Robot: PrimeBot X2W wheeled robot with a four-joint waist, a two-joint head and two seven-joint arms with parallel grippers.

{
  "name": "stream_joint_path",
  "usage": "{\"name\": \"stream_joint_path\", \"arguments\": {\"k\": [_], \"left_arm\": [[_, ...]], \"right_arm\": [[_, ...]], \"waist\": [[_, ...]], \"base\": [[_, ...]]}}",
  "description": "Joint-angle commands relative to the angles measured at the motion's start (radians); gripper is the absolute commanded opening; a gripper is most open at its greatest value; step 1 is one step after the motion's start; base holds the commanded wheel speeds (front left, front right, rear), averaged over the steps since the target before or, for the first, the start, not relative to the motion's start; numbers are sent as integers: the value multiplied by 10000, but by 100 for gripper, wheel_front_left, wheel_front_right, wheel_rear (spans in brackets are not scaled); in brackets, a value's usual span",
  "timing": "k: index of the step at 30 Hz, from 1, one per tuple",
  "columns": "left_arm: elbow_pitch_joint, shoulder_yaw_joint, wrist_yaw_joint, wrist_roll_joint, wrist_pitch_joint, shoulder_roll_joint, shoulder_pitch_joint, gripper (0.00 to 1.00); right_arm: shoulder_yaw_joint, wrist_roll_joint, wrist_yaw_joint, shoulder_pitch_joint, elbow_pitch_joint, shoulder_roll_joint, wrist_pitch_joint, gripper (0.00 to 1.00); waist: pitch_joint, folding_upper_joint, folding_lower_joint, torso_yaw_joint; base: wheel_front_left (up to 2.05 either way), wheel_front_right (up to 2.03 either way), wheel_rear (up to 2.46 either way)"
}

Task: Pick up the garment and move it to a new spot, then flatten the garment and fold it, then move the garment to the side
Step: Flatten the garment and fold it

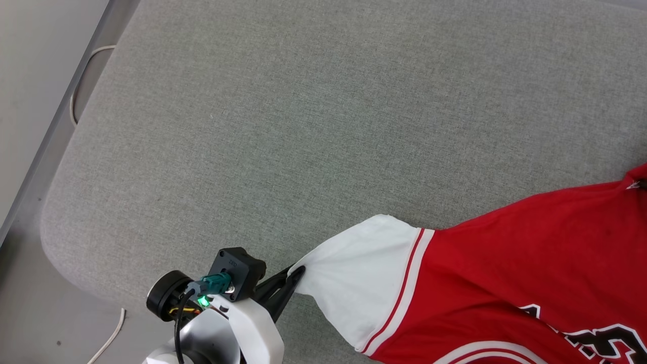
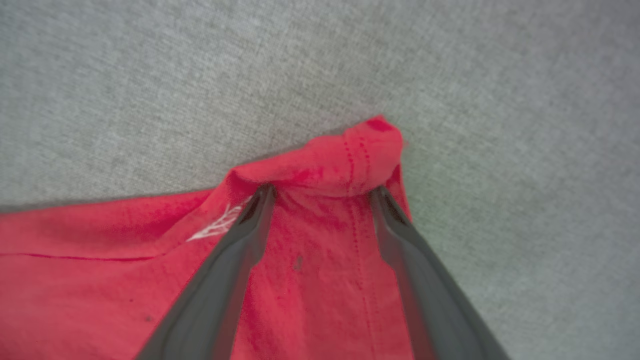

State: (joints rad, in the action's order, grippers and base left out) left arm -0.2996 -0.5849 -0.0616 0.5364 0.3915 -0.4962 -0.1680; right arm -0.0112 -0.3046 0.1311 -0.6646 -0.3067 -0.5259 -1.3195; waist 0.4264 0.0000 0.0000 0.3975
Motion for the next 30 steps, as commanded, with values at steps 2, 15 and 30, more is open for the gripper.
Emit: {"name": "stream_joint_path", "arguments": {"k": [2, 15, 30], "left_arm": [[58, -3, 6, -4, -74, -3, -74, 0], [333, 404, -353, -111, -356, -270, 53, 0], [-166, 1904, -1271, -575, -1099, -1204, -91, 0]], "right_arm": [[-174, -31, -8, 606, -492, 112, 4, 0], [-266, -446, -8, 193, -601, 299, 2335, 0], [-844, -1292, -12, 291, 279, 22, 5194, 0]], "waist": [[-12, 0, 0, -23], [-1208, 0, 0, -688], [-3102, 0, 0, -2157]], "base": [[0, 0, 0], [0, 0, 0], [0, 0, 0]]}}
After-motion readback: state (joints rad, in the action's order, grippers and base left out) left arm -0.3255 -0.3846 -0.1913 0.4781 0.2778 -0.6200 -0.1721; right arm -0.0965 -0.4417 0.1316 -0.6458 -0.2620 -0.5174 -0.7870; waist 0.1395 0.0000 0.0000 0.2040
